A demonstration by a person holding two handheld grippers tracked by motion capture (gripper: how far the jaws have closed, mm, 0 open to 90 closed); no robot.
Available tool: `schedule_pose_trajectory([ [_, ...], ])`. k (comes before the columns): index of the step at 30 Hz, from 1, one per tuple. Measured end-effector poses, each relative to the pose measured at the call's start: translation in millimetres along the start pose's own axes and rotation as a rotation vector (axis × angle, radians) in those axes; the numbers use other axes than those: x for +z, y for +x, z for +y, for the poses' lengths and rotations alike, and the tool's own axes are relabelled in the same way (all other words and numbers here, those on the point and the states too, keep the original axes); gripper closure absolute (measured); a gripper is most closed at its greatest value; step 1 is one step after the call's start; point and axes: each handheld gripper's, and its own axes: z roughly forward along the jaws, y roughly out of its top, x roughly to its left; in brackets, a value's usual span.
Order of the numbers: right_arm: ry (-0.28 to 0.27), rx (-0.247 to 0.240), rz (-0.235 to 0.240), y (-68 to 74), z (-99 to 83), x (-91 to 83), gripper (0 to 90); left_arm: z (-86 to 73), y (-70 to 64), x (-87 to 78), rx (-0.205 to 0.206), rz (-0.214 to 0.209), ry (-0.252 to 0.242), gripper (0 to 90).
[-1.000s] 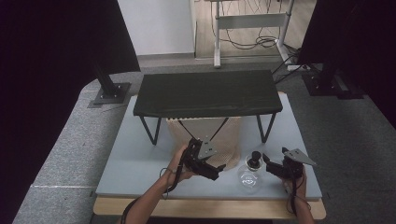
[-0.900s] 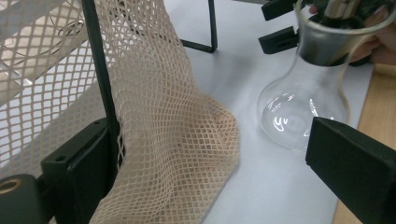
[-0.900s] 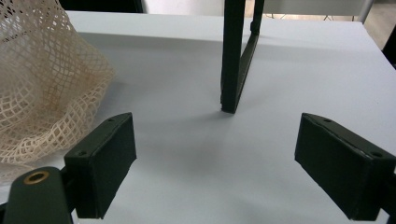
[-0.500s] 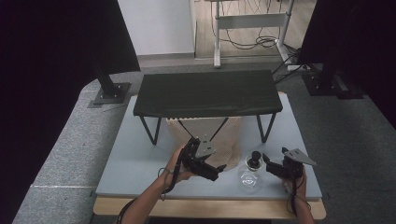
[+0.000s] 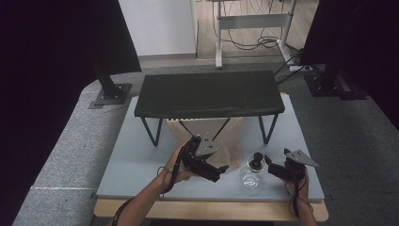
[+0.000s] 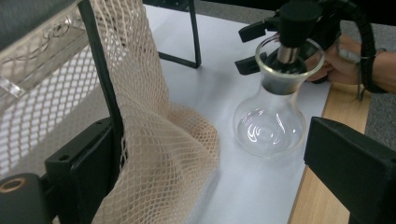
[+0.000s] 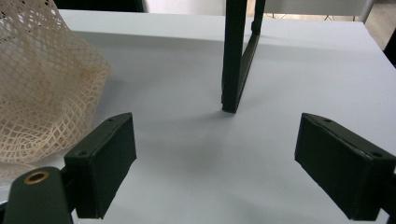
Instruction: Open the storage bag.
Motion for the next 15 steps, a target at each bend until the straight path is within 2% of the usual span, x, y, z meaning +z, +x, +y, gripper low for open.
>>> schedule_pose_trajectory([
  [5, 0.001, -0.002, 0.000, 0.2, 0.0, 0.1, 11.9, 2.9, -0.7, -2.1, 0.011, 0.005, 0.007, 5.9],
  [15, 0.003, -0.006, 0.002, 0.4, 0.1, 0.1, 12.0, -4.7, -0.5, 10.2, -0.002, 0.006, 0.043, 5.4],
])
